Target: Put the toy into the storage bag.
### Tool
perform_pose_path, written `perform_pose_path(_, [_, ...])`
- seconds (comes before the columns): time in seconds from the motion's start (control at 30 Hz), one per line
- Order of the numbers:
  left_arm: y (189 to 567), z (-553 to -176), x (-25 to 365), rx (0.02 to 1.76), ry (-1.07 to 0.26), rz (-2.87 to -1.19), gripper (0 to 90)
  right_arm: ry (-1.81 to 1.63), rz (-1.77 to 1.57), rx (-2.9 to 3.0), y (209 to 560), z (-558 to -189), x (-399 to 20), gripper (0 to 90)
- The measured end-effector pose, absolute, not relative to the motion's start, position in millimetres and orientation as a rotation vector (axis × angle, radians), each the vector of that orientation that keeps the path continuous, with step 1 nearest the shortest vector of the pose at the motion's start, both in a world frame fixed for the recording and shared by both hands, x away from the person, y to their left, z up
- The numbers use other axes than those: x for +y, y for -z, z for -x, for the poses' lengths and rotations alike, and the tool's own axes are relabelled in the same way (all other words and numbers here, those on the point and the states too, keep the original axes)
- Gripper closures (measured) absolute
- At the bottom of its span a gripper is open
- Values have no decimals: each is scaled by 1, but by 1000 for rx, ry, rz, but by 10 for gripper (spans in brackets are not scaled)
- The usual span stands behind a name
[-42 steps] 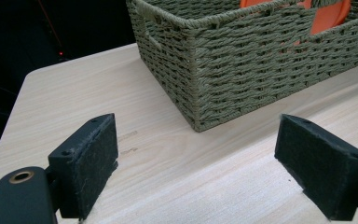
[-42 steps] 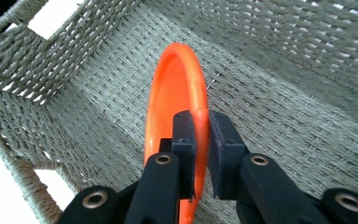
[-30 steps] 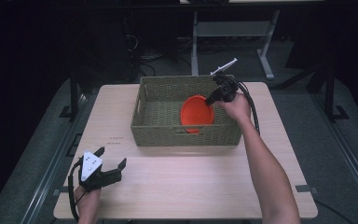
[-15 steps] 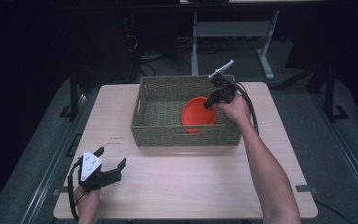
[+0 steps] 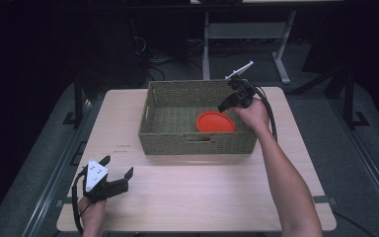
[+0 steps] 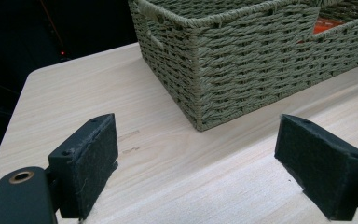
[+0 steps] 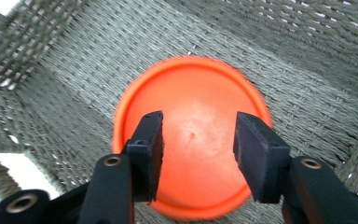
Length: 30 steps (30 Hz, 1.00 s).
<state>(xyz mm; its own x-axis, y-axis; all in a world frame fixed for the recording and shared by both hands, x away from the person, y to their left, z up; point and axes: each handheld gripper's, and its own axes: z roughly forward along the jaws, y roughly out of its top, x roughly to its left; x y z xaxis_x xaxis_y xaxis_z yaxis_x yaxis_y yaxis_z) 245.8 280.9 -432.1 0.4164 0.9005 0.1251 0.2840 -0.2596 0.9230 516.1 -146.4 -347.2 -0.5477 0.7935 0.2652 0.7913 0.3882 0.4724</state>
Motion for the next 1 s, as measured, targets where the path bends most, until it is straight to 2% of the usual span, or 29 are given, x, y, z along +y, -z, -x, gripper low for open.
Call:
perform_pose_path(0.2, [432, -245, 281, 1023, -862, -1774, 127, -957, -1493, 2577, 342, -510, -152, 463])
perform_pose_path(0.4, [432, -245, 280, 1022, -860, -1773, 127, -1078, -1544, 2562, 342, -503, -161, 360])
perform_pose_path(0.53, [432, -245, 279, 1019, -865, -1777, 127, -1136, -1555, 2548, 340, -497, -165, 329])
perform_pose_path(1.0, [431, -244, 279, 1020, -873, -1779, 127, -1213, -1504, 2594, 333, -478, -167, 294])
